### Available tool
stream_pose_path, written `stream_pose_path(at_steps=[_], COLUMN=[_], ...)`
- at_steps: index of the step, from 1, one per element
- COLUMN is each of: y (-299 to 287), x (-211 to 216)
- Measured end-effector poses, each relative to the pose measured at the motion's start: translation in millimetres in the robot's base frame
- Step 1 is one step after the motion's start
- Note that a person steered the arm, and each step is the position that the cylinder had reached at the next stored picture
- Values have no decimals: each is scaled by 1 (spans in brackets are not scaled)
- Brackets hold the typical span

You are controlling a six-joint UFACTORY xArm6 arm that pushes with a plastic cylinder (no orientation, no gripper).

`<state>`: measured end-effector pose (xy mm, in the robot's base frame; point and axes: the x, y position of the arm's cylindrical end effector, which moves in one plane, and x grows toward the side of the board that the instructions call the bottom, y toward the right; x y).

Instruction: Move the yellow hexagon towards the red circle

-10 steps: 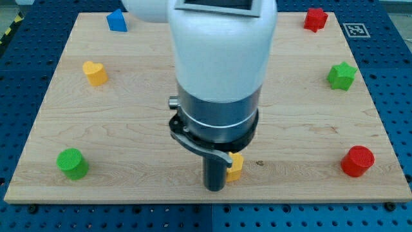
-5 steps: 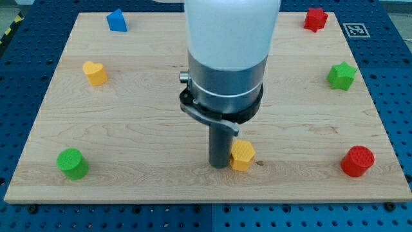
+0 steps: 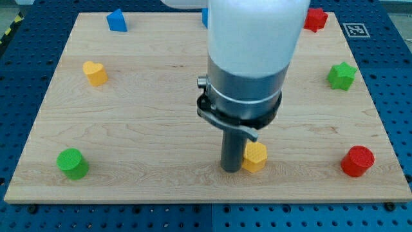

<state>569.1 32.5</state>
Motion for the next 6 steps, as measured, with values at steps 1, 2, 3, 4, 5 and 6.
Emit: stream_pose_path(at_steps=[1,2,3,4,5,6], y=[0,0,6,27,53,79], x=[-6,-6,-6,-6,-6,-6])
